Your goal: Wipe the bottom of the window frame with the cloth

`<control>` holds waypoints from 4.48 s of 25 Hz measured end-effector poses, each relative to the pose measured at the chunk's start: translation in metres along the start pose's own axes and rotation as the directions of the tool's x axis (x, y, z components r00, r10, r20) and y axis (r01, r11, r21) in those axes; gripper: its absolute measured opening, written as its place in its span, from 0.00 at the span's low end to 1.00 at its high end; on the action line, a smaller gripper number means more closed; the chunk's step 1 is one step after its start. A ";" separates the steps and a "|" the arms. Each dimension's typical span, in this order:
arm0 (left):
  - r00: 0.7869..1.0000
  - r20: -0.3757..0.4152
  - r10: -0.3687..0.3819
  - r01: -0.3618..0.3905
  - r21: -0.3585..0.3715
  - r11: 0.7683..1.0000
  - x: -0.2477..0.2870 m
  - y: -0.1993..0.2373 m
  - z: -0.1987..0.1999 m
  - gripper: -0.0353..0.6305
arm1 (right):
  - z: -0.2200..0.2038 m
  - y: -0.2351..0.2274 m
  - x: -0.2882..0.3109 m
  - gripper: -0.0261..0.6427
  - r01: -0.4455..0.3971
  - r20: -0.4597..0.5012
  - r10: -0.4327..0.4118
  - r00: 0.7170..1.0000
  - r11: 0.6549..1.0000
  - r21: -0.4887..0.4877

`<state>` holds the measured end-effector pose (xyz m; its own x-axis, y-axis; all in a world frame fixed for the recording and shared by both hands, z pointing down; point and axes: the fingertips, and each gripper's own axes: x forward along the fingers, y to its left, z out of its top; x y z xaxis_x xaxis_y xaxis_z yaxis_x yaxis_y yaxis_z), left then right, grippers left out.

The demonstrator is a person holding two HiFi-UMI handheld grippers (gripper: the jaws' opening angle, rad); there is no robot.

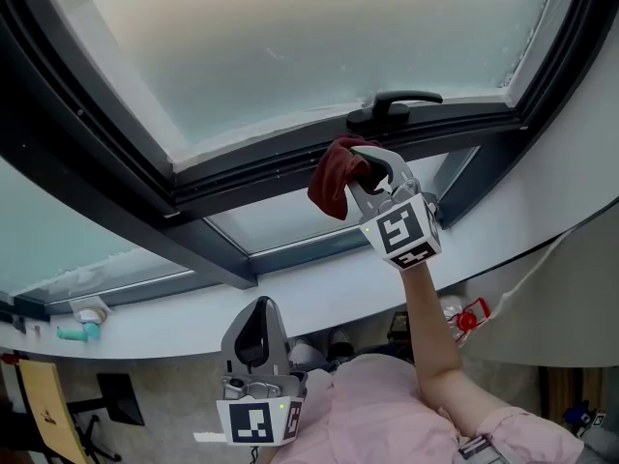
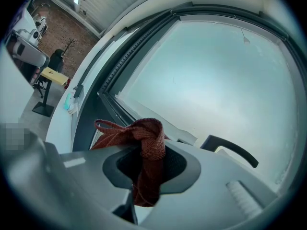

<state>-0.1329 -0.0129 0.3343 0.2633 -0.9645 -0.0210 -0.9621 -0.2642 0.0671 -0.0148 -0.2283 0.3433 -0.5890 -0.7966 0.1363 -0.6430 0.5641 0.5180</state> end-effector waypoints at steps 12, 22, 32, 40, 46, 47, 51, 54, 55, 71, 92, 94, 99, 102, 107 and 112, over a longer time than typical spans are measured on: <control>1.000 -0.003 -0.007 0.007 0.005 1.000 0.003 -0.009 0.001 0.05 | -0.012 -0.020 -0.011 0.15 0.037 -0.014 -0.037 0.999 0.999 0.007; 1.000 -0.001 -0.013 0.013 0.004 1.000 0.005 -0.012 0.001 0.05 | -0.018 -0.027 -0.015 0.15 0.049 -0.019 -0.049 0.999 0.999 0.017; 1.000 -0.003 -0.017 0.017 0.001 1.000 0.005 -0.010 -0.001 0.05 | -0.029 -0.041 -0.023 0.15 0.089 -0.030 -0.088 0.996 0.995 0.045; 1.000 0.001 -0.012 0.012 -0.004 1.000 0.003 -0.004 0.000 0.05 | -0.040 -0.057 -0.031 0.15 0.143 -0.056 -0.140 0.989 0.988 0.062; 1.000 0.000 -0.017 0.017 -0.011 1.000 0.000 0.001 -0.002 0.05 | -0.044 -0.062 -0.033 0.15 0.176 -0.062 -0.171 0.983 0.980 0.092; 1.000 0.000 -0.018 0.018 -0.012 1.000 -0.001 0.002 -0.002 0.05 | -0.043 -0.062 -0.034 0.15 0.180 -0.056 -0.174 0.983 0.978 0.107; 1.000 0.006 -0.023 0.023 -0.017 1.000 -0.003 0.008 0.000 0.05 | -0.042 -0.064 -0.035 0.15 0.196 -0.036 -0.193 0.981 0.968 0.155; 1.000 0.005 -0.029 0.029 -0.020 0.999 -0.004 0.015 0.000 0.05 | -0.041 -0.065 -0.036 0.15 0.214 -0.030 -0.213 0.977 0.949 0.233; 1.000 0.004 -0.031 0.031 -0.022 0.999 -0.005 0.018 0.000 0.05 | -0.038 -0.064 -0.038 0.15 0.215 -0.016 -0.219 0.976 0.939 0.270; 0.999 0.011 0.035 -0.035 -0.018 0.999 -0.038 0.091 0.018 0.05 | 0.091 0.191 0.049 0.13 -0.367 0.265 0.280 0.922 0.851 0.377; 0.989 0.024 0.147 -0.147 0.000 0.989 -0.098 0.172 0.023 0.05 | 0.118 0.263 0.145 0.13 -0.327 0.223 0.254 0.941 0.851 0.411; 0.989 0.026 0.148 -0.148 -0.006 0.989 -0.100 0.173 0.023 0.05 | 0.118 0.264 0.145 0.13 -0.330 0.214 0.261 0.941 0.850 0.412; 0.988 0.031 0.152 -0.152 -0.017 0.988 -0.102 0.175 0.021 0.05 | 0.116 0.260 0.143 0.13 -0.310 0.195 0.251 0.948 0.861 0.403; 0.985 0.037 0.171 -0.170 -0.022 0.985 -0.105 0.178 0.021 0.05 | 0.111 0.253 0.140 0.13 -0.291 0.198 0.227 0.954 0.861 0.417; 0.984 0.038 0.175 -0.174 -0.027 0.984 -0.103 0.177 0.020 0.05 | 0.103 0.238 0.134 0.13 -0.272 0.204 0.199 0.958 0.852 0.446; 0.988 0.032 0.149 -0.149 -0.023 0.989 -0.091 0.167 0.019 0.05 | 0.094 0.222 0.127 0.13 -0.240 0.207 0.163 0.965 0.868 0.434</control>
<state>-0.3187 0.0307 0.3280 0.1144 -0.9925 -0.0427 -0.9887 -0.1180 0.0928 -0.2780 -0.1839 0.3961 -0.7741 -0.6317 0.0415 -0.6298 0.7751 0.0508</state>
